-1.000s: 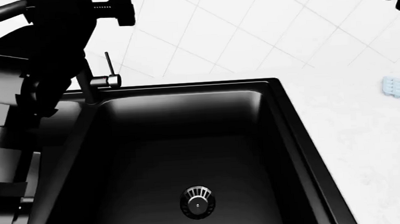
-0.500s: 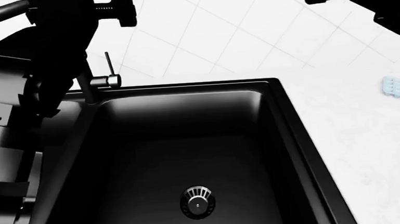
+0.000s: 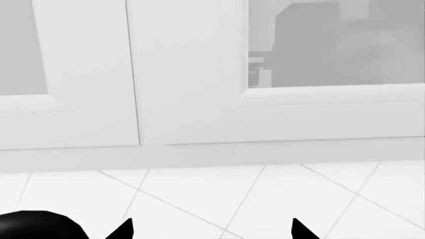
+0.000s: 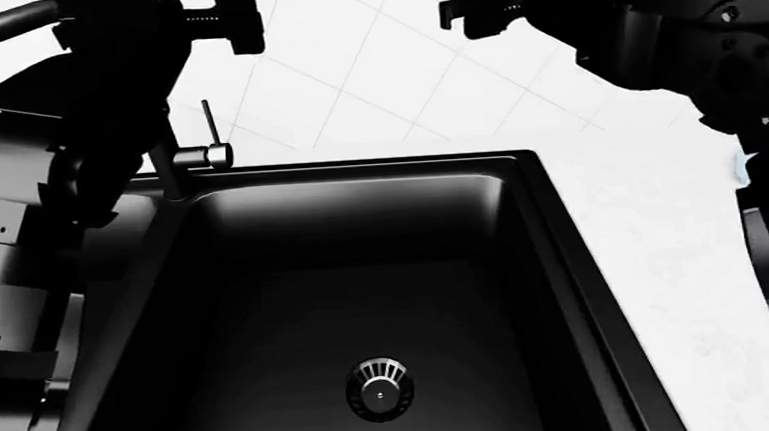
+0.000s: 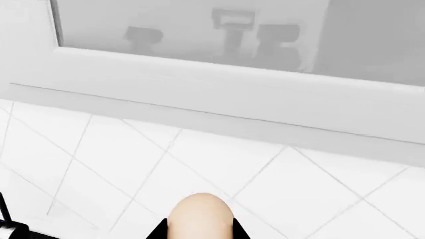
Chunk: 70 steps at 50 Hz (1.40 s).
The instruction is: Pick the egg from the counter and place it in the sink. Then turn on the sink faucet.
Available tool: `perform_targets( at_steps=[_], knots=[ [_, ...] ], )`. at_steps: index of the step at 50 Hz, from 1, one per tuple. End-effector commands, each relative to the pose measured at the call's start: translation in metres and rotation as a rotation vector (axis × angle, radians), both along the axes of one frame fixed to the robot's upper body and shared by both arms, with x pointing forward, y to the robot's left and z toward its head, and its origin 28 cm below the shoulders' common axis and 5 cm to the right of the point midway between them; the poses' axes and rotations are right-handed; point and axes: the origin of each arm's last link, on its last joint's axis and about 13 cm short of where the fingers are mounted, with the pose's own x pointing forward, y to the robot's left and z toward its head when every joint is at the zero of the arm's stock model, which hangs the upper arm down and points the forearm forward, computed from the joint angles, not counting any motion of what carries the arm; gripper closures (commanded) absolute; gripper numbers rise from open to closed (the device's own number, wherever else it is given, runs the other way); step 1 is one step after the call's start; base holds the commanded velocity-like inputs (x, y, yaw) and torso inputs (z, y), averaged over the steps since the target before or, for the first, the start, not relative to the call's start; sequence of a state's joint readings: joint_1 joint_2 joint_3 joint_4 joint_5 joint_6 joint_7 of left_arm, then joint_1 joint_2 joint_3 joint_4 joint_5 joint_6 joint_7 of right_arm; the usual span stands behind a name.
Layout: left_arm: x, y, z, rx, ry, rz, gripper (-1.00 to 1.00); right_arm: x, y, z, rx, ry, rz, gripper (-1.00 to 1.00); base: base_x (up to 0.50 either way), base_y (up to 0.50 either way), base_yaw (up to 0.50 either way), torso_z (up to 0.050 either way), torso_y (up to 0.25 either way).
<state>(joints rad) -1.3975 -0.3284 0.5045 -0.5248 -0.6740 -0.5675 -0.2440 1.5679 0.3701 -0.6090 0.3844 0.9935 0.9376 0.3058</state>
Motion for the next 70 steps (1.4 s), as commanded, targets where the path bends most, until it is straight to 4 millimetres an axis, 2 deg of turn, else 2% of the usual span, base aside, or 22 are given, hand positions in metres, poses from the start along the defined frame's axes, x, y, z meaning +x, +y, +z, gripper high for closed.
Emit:
perform_targets(
  at_steps=[1, 7, 14, 24, 31, 37, 51, 62, 70],
  knots=[
    [0.0, -0.002, -0.001, 0.001, 0.001, -0.006, -1.0, 0.018, 0.02, -0.035, -0.011, 0.055, 0.059, 1.0, 0.0, 0.0, 0.0, 0.0, 0.0],
    [0.001, -0.002, -0.002, 0.002, 0.003, -0.005, -1.0, 0.031, 0.029, -0.058, -0.024, 0.088, 0.075, 1.0, 0.0, 0.0, 0.0, 0.0, 0.0],
    [0.003, -0.002, -0.004, -0.003, 0.008, -0.007, -1.0, 0.053, 0.038, -0.076, -0.033, 0.127, 0.073, 1.0, 0.0, 0.0, 0.0, 0.0, 0.0],
    [0.004, -0.001, -0.007, -0.008, 0.01, -0.008, -1.0, 0.066, 0.049, -0.104, -0.063, 0.191, 0.1, 1.0, 0.0, 0.0, 0.0, 0.0, 0.0],
    [0.004, -0.001, -0.008, -0.007, 0.012, -0.008, -1.0, 0.059, 0.05, -0.117, -0.086, 0.381, 0.183, 1.0, 0.0, 0.0, 0.0, 0.0, 0.0],
    [0.006, -0.001, -0.009, -0.011, 0.015, -0.011, -1.0, 0.055, 0.054, -0.12, -0.086, 0.475, 0.259, 1.0, 0.0, 0.0, 0.0, 0.0, 0.0],
    [0.005, -0.002, -0.01, -0.01, 0.017, -0.011, -1.0, 0.051, 0.061, -0.112, -0.086, 0.495, 0.362, 1.0, 0.0, 0.0, 0.0, 0.0, 0.0],
    [0.005, -0.003, -0.011, -0.011, 0.019, -0.014, -1.0, 0.043, 0.064, -0.117, -0.115, 0.566, 0.433, 1.0, 0.0, 0.0, 0.0, 0.0, 0.0],
    [0.006, -0.003, -0.012, -0.013, 0.021, -0.016, -1.0, 0.029, 0.067, -0.125, -0.178, 0.596, 0.57, 1.0, 0.0, 0.0, 0.0, 0.0, 0.0]
  ],
)
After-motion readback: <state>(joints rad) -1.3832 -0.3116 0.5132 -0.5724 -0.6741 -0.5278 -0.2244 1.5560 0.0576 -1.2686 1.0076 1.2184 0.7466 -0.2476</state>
